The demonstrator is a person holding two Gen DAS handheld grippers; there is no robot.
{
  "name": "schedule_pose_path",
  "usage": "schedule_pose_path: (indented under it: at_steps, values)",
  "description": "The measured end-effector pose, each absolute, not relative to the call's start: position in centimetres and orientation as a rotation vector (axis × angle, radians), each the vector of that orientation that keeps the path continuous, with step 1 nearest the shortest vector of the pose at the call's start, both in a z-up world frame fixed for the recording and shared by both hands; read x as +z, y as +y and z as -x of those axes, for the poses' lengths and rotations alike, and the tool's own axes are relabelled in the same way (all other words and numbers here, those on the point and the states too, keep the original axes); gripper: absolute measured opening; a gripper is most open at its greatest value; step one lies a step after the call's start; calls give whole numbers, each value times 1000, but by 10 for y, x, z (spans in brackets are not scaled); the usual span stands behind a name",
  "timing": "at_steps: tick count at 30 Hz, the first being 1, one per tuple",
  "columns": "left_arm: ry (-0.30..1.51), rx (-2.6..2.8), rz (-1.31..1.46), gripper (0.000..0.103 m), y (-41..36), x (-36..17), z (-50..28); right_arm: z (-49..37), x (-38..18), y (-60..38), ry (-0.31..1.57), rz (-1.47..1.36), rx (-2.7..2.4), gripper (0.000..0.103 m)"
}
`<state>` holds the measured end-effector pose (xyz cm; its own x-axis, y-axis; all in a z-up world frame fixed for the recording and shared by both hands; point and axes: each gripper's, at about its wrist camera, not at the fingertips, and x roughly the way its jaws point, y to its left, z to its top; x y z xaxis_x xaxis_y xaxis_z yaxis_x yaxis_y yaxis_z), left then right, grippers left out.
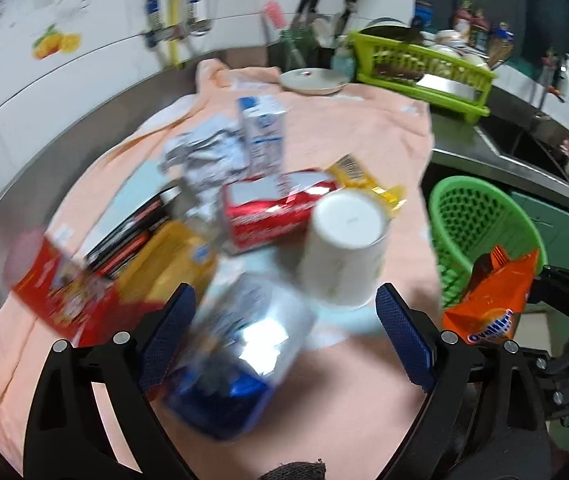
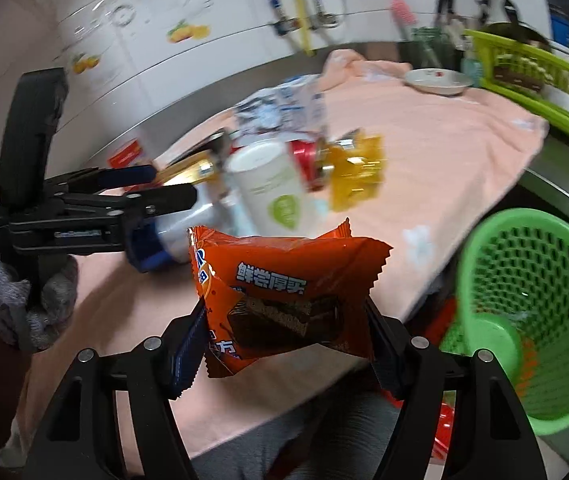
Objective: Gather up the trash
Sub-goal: 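Grasp the white paper cup with the left gripper while the right carries the wrapper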
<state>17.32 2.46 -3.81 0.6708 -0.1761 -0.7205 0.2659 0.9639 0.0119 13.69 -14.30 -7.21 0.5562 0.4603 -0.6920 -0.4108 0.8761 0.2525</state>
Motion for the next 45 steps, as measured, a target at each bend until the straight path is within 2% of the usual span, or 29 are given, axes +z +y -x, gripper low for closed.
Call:
schedule_pose_path:
  at_steps: [10,16,20,27,31,40,45]
  values:
    - [834,-289,-135,88,-18,-52,-212,-145,-71,-219,807,-107,290,67]
    - [885,-304,-94,76,-19,-64,-228,-156,-84,-266,823,-115,121,67]
    - [899,-320,-61,60,-16,-67,-231,-166,-102,-291,860,-115,37,68]
    - [889,-315,-30,59,-12,-62,-226,-176,-133,-321,928,-150,-42,70]
    - [863,-324,-14,59,-11,-49,-217,-181,-137,-332,936,-176,-65,85]
    - [802,-431,1,59,-42,-14,-202,-179,-127,-354,895,-194,-96,86]
    - [802,-513,-39,59,-95,-12,-208,-165,-111,-366,845,-212,-110,86]
